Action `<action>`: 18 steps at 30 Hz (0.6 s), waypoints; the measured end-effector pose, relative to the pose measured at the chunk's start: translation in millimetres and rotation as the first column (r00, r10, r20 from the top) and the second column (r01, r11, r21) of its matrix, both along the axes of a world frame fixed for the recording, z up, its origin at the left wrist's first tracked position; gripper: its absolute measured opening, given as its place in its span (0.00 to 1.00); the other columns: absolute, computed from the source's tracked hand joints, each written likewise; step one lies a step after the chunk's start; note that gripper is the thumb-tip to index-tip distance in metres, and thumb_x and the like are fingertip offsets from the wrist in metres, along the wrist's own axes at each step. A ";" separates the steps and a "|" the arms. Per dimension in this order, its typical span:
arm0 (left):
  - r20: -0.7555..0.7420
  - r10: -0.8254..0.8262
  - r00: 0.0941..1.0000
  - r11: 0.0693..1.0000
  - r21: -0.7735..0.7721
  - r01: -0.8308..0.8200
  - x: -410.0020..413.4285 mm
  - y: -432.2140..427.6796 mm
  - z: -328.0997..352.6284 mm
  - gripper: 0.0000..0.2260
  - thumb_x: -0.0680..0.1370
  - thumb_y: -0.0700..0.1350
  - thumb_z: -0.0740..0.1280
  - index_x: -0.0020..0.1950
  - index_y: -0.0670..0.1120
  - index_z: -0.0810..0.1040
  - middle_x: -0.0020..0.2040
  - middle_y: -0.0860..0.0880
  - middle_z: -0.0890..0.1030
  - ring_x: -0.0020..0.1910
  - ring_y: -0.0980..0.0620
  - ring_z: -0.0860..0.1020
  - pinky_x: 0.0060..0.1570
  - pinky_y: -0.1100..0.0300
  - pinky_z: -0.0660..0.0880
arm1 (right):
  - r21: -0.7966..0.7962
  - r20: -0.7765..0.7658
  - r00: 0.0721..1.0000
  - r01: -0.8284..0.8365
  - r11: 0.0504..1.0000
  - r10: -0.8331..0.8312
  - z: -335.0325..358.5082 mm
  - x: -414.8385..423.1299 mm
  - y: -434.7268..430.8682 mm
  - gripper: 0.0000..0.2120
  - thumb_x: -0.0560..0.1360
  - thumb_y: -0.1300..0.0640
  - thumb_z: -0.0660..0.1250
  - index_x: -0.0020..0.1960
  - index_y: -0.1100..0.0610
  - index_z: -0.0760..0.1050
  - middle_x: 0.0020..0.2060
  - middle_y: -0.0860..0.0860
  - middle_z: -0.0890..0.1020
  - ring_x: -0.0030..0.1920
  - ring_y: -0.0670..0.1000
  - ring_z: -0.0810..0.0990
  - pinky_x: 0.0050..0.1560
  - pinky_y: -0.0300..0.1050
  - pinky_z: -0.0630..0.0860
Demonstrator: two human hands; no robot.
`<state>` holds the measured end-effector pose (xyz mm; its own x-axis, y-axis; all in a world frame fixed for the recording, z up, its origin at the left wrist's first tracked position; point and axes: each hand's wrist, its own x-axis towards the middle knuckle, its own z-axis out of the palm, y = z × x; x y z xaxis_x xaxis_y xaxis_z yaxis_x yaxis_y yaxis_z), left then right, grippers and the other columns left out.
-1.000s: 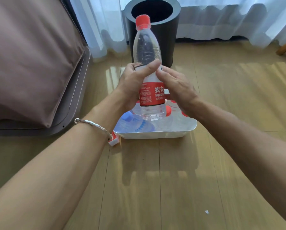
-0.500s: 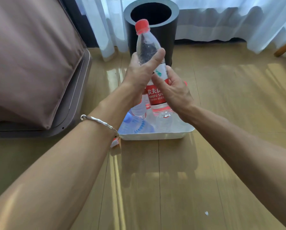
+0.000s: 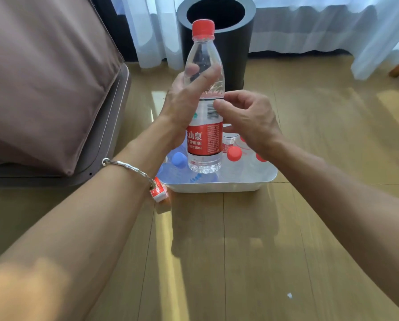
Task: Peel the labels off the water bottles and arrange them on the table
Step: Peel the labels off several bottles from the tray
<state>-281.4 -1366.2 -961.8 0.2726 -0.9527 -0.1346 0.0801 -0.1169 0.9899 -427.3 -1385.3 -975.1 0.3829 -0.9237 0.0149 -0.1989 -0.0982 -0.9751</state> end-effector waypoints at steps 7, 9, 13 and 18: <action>-0.010 -0.024 1.000 1.000 -0.001 0.024 -2.6 -1.6 -5.9 0.22 0.71 0.56 0.70 0.59 0.45 0.74 0.50 0.43 0.81 0.48 0.46 0.83 0.55 0.43 0.80 | 0.010 -0.018 0.999 0.030 1.000 -0.029 2.7 -5.6 -0.8 0.05 0.77 0.57 0.68 0.51 0.56 0.80 0.43 0.50 0.85 0.43 0.48 0.86 0.44 0.47 0.84; -0.033 -0.028 0.999 1.000 -0.013 0.028 -2.5 -1.2 -5.9 0.19 0.71 0.55 0.70 0.57 0.45 0.75 0.48 0.44 0.81 0.46 0.46 0.83 0.53 0.44 0.80 | 0.010 -0.022 1.000 0.013 1.000 -0.013 2.9 -5.7 -0.6 0.05 0.77 0.57 0.68 0.51 0.56 0.80 0.43 0.49 0.85 0.44 0.48 0.86 0.44 0.45 0.84; -0.133 -0.078 0.988 0.997 -0.017 0.077 0.4 1.2 -6.8 0.26 0.68 0.56 0.71 0.59 0.42 0.75 0.42 0.45 0.81 0.42 0.46 0.81 0.52 0.44 0.79 | -0.012 -0.022 1.000 0.016 1.000 -0.016 2.5 -4.2 -1.1 0.03 0.78 0.58 0.66 0.49 0.56 0.79 0.41 0.47 0.84 0.43 0.48 0.86 0.43 0.46 0.84; -0.154 -0.091 0.984 0.996 -0.012 0.091 1.9 2.2 -7.2 0.38 0.64 0.60 0.71 0.67 0.39 0.72 0.46 0.43 0.81 0.44 0.45 0.82 0.49 0.48 0.80 | 0.010 -0.028 0.999 -0.040 0.999 0.041 4.1 0.5 -0.9 0.08 0.79 0.56 0.66 0.56 0.57 0.79 0.48 0.52 0.85 0.50 0.51 0.85 0.48 0.52 0.84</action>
